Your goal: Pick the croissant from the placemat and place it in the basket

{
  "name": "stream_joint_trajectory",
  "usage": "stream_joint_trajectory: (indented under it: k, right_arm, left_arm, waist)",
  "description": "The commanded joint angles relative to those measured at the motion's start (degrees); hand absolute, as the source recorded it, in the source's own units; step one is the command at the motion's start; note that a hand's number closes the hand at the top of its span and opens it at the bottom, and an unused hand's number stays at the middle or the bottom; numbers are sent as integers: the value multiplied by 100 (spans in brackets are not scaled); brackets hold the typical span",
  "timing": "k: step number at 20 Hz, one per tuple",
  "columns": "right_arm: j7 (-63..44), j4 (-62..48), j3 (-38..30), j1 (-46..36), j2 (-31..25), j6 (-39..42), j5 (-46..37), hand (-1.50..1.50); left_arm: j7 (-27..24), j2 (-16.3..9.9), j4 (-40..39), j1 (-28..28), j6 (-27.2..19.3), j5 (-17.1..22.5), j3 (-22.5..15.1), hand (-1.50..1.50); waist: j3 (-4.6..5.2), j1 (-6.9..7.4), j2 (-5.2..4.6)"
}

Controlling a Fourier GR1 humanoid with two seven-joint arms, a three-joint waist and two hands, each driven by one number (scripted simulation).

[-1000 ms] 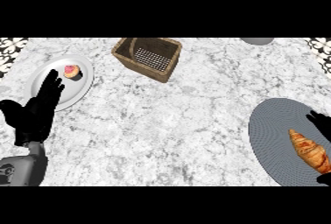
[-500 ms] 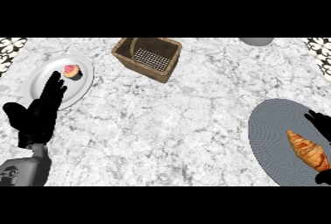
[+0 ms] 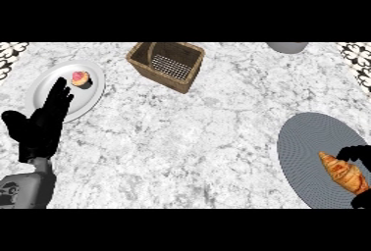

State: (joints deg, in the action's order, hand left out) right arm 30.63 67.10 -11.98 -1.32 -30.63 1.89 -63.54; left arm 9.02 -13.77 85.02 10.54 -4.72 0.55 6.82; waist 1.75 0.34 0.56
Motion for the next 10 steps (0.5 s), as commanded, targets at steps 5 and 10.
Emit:
stream_joint_trajectory:
  k: [5, 10]
  right_arm:
    - [259, -685, 47, 18, 331, -315, -8, 150]
    - [498, -636, -51, 168, 453, -158, 252, 150]
  left_arm:
    - [-143, 73, -178, 82, 27, -71, -63, 0]
    - [-5, -2, -113, 149, 16, -57, 25, 0]
  waist:
    - [-182, -19, -72]
    - [-178, -41, -60]
